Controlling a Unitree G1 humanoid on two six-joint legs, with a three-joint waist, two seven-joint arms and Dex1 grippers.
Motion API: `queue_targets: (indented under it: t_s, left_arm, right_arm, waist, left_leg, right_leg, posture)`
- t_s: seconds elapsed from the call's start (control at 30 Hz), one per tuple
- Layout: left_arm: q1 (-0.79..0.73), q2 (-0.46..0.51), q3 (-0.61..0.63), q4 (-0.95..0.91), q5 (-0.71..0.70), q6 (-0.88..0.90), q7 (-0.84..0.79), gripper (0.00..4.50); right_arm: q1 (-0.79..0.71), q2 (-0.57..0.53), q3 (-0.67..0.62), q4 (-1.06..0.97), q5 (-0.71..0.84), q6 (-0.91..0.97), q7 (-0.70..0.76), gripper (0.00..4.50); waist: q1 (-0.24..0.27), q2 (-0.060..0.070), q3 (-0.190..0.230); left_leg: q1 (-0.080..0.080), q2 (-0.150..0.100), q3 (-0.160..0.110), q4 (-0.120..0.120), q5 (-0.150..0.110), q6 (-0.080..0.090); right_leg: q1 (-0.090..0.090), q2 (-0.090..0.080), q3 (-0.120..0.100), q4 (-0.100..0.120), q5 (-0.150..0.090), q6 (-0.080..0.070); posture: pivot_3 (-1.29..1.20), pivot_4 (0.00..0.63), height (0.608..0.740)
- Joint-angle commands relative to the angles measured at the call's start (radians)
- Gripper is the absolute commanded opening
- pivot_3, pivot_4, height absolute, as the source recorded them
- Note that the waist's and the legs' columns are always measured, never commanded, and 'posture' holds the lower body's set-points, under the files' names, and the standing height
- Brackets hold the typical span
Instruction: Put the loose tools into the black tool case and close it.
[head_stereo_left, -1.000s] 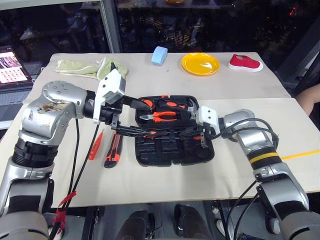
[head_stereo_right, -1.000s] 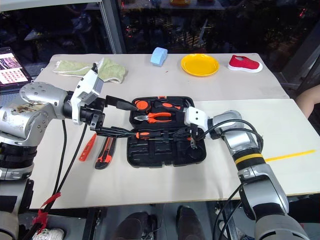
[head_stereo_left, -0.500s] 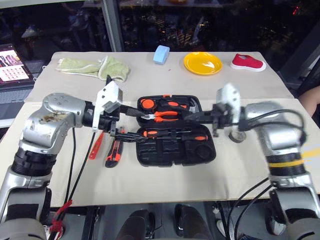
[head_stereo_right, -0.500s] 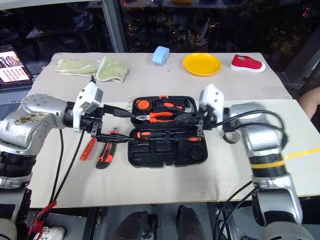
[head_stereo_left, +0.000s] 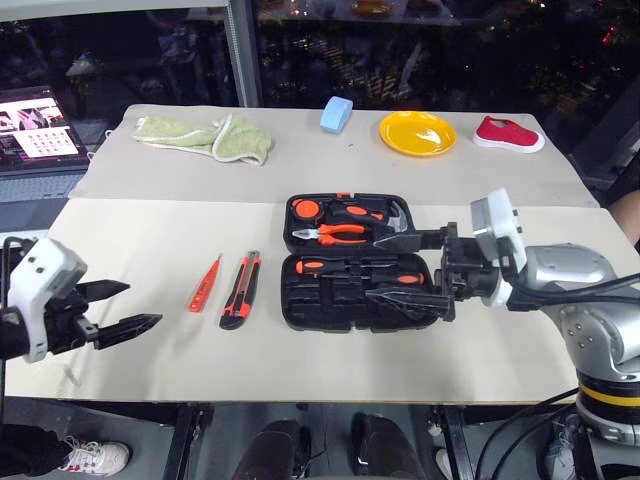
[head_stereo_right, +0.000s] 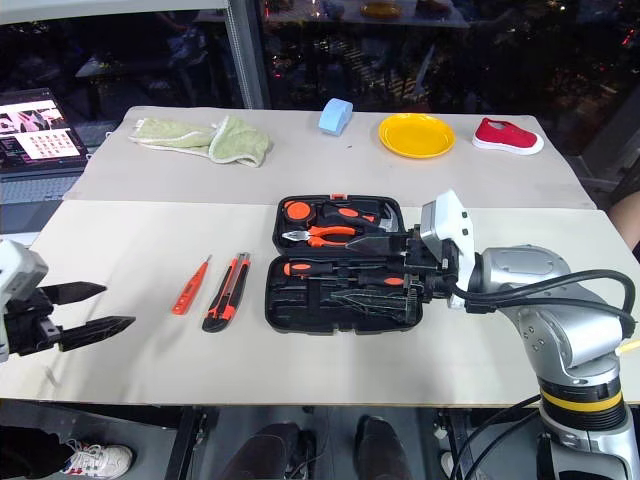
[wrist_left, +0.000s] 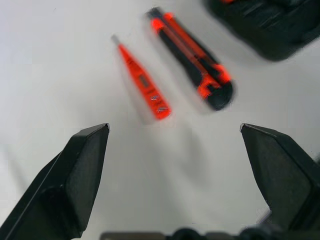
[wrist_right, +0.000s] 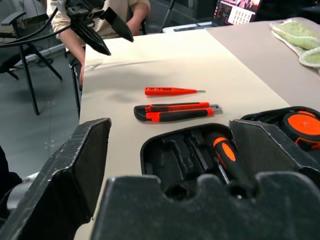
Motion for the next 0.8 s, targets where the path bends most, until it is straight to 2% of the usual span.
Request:
queue_targets:
  t_s: [0.03, 0.17, 0.37, 0.57, 0.8]
  left_arm:
    - [-0.182, 0.021, -0.178, 0.043, 0.010, 0.125, 0.055, 4.50]
    - [-0.452, -0.005, -0.412, 0.177, 0.047, 0.235, 0.072, 4.50]
    - [-0.653, -0.007, -0.693, 0.350, 0.160, 0.186, 0.042, 4.50]
    - [-0.744, -0.049, -0.815, 0.455, 0.196, 0.191, -0.018, 4.50]
    - [-0.703, -0.051, -0.884, 0.454, 0.207, 0.193, -0.058, 4.50]
  right_arm:
    - [0.018, 0.006, -0.034, -0.077, 0.056, 0.009, -0.061, 4.44]
    - [0.084, 0.042, -0.008, -0.147, 0.070, -0.005, -0.136, 4.44]
    - [0.151, 0.108, 0.032, -0.211, 0.059, -0.025, -0.245, 4.44]
    - [0.170, 0.133, 0.050, -0.232, 0.051, -0.036, -0.309, 4.44]
    - [0.172, 0.130, 0.064, -0.240, 0.057, -0.048, -0.332, 4.44]
  waist:
    - [-0.004, -0.001, 0.000]
    - [-0.013, -0.003, 0.000]
    - [-0.025, -0.004, 0.000]
    - [-0.023, -0.004, 0.000]
    - [-0.020, -0.004, 0.000]
  left_leg:
    - [-0.001, 0.000, 0.000, 0.000, 0.000, 0.000]
    - [-0.004, -0.001, 0.000, -0.002, 0.000, 0.000]
    - [-0.004, -0.001, 0.002, -0.004, 0.002, -0.002]
    - [-0.003, -0.001, 0.002, -0.004, 0.003, -0.004]
    - [-0.004, -0.001, 0.002, -0.003, 0.004, -0.002]
  right_leg:
    - [0.000, 0.000, 0.000, 0.000, 0.000, 0.000]
    - [-0.001, 0.001, -0.002, 0.000, 0.000, 0.000]
    - [-0.002, 0.003, -0.003, 0.000, 0.000, 0.000]
    - [-0.002, 0.007, -0.002, 0.001, 0.000, 0.000]
    - [-0.002, 0.007, -0.002, 0.001, 0.000, 0.000]
  posture:
    - [0.00, 0.150, 0.732]
    - [0.00, 0.150, 0.732]
    - [0.00, 0.150, 0.732]
    - [0.00, 0.150, 0.732]
    - [0.00, 0.150, 0.732]
